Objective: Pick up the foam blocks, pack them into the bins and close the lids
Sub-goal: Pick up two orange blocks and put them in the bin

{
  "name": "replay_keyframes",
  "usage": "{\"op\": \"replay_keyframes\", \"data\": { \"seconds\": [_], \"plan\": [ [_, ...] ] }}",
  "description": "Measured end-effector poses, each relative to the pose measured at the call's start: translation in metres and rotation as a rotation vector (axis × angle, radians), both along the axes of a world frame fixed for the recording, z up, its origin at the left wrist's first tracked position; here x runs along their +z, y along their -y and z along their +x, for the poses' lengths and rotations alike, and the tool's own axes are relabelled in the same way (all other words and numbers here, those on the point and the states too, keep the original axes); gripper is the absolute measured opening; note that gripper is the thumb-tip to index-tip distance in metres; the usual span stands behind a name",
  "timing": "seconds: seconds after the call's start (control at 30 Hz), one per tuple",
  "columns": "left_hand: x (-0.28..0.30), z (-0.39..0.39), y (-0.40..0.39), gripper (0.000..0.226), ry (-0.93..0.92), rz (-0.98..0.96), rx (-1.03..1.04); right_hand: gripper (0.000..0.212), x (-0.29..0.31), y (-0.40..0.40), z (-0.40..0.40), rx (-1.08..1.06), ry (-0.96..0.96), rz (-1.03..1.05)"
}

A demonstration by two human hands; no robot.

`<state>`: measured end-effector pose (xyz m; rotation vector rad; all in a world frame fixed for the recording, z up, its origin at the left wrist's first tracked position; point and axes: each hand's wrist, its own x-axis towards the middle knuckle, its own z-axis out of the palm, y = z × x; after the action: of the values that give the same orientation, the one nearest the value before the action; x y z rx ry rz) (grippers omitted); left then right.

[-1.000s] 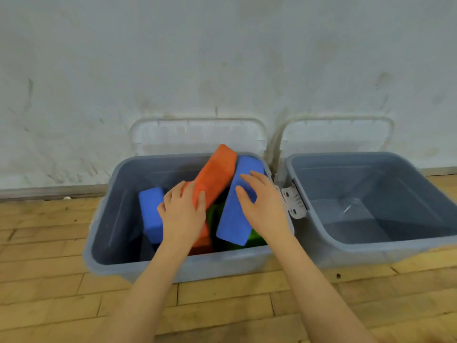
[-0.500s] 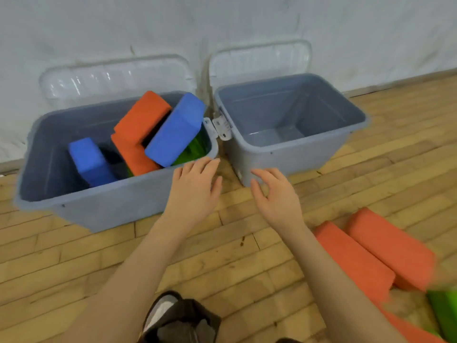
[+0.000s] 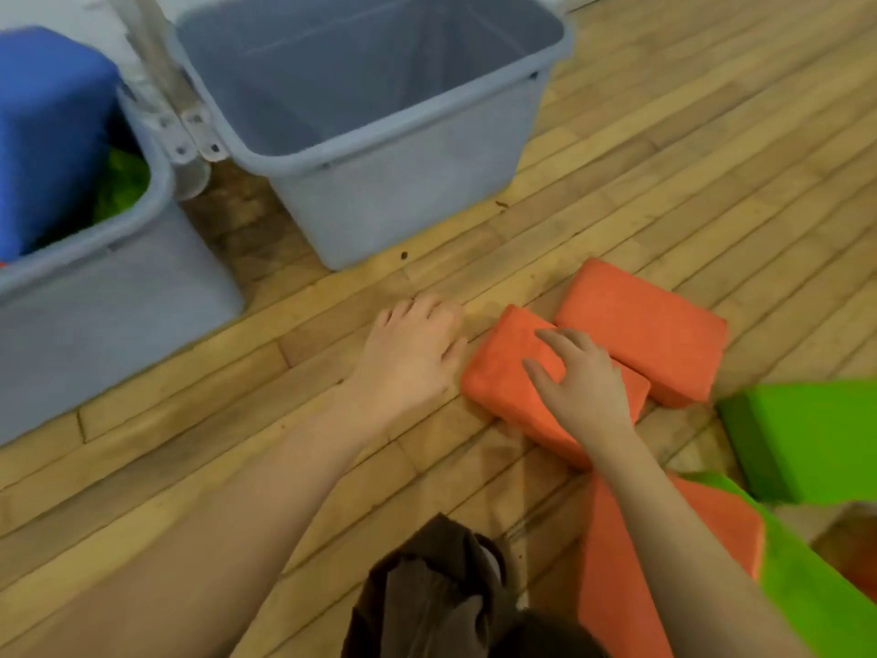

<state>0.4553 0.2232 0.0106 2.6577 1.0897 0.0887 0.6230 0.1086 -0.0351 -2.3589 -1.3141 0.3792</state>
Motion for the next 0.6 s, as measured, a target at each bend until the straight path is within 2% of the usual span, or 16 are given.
{"op": "replay_keyframes", "data": {
  "seconds": [0.17, 0.23, 0.3, 0.43, 0.6],
  "plan": [
    [-0.076, 0.040, 0.000, 0.061, -0.250, -0.203, -0.086, 0.082, -0.052, 0.013, 0.025, 0.028, -0.049, -0.435],
    [-0.101, 0.045, 0.003, 0.072, -0.304, -0.244, -0.124, 0.100, -0.067, 0.017, 0.027, 0.067, -0.077, -0.531],
    [-0.124, 0.050, 0.006, 0.080, -0.299, -0.294, -0.122, 0.108, -0.076, 0.022, 0.028, 0.095, -0.042, -0.557],
    [-0.154, 0.052, 0.012, 0.077, -0.093, -0.453, -0.052, 0.095, -0.078, 0.022, 0.028, 0.119, 0.004, -0.542],
    [-0.151, 0.041, 0.015, 0.051, 0.197, -0.425, 0.017, 0.072, -0.068, 0.027, 0.022, 0.247, 0.123, -0.537]
  ]
}}
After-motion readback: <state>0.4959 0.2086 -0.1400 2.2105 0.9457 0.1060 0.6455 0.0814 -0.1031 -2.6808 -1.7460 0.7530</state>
